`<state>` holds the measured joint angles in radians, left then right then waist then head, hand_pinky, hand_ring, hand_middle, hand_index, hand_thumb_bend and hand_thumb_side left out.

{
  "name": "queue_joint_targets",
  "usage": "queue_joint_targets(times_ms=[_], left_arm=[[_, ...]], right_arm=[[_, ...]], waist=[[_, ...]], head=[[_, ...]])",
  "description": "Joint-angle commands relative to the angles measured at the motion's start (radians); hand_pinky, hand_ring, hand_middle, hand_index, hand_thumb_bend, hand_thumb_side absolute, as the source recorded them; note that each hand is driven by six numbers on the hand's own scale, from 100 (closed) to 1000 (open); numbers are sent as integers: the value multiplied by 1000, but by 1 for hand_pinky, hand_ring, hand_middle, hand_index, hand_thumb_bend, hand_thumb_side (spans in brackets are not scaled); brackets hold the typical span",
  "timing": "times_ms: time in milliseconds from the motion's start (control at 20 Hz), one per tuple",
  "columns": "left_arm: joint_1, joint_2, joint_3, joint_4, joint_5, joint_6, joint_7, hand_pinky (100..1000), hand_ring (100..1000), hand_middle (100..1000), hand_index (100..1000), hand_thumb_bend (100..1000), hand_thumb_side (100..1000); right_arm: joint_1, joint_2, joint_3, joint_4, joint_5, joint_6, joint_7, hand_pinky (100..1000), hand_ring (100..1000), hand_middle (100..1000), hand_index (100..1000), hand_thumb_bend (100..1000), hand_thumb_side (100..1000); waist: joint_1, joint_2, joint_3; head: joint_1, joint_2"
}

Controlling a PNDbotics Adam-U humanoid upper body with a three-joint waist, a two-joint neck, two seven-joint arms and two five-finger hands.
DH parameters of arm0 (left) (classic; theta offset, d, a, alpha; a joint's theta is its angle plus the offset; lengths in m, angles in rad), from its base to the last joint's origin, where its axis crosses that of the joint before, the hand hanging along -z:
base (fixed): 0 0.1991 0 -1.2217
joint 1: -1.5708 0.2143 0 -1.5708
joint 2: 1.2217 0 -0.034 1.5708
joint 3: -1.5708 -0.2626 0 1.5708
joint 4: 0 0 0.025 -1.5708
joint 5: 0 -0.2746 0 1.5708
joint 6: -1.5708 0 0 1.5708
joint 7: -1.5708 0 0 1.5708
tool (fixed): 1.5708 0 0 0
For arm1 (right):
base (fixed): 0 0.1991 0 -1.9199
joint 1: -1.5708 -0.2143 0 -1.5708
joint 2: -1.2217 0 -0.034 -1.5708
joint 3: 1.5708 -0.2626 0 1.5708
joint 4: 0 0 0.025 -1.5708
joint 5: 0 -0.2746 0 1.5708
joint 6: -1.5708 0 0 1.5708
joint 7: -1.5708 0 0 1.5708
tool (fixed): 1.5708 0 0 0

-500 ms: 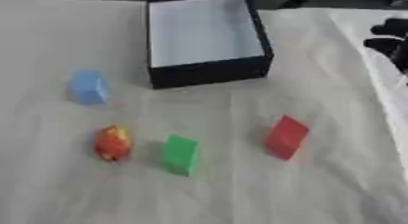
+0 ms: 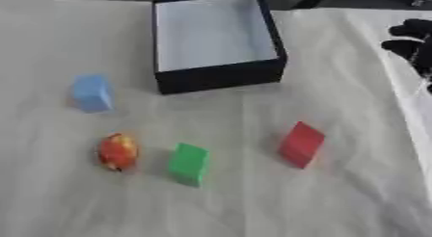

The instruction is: Pick up objects on the table and place them in the box.

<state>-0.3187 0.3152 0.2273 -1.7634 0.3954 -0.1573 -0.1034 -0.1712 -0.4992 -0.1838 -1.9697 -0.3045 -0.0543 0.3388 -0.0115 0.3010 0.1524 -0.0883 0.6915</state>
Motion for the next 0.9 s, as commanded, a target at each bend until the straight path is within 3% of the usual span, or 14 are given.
queue_joint_targets(times_ms=[50,200,250,300,550,600,650,900], left_arm=[[-7,26,13,-16,1,-1,4,932,928,681,799,100,601],[-2,34,14,-15,-3,-3,4,932,928,681,799,100,601],[-1,36,13,-14,-4,-3,4,932,928,680,799,100,601],[1,38,13,-14,-5,-3,4,932,928,681,799,100,601],[6,45,12,-11,-10,-4,2,933,929,681,799,100,601],[6,46,12,-11,-11,-4,2,933,929,681,799,100,601],[6,47,12,-11,-11,-3,1,933,929,680,799,100,601],[7,49,9,-10,-14,-2,-1,933,929,680,799,100,600]], right_arm=[[9,-91,4,-29,-7,-77,63,1000,838,848,877,100,453],[35,-183,17,-30,-18,-202,115,1000,833,847,877,100,399],[41,-215,22,-30,-21,-245,127,1000,835,843,879,100,426],[48,-247,26,-30,-23,-290,138,1000,837,846,879,100,344],[53,-394,56,-30,-24,-456,173,1000,857,857,894,100,244],[50,-418,62,-30,-19,-482,177,1000,861,856,901,100,390],[45,-443,67,-30,-11,-507,179,1000,864,866,906,100,219],[-2,-552,100,-30,54,-629,170,986,871,872,915,100,166]], waist=[[1,-21,-5],[-6,-24,-12],[-8,-25,-14],[-10,-26,-16],[-17,-30,-20],[-18,-31,-20],[-20,-31,-20],[-26,-33,-16]], head=[[-2,2],[2,6],[3,8],[3,9],[0,13],[0,14],[0,15],[-7,20]])
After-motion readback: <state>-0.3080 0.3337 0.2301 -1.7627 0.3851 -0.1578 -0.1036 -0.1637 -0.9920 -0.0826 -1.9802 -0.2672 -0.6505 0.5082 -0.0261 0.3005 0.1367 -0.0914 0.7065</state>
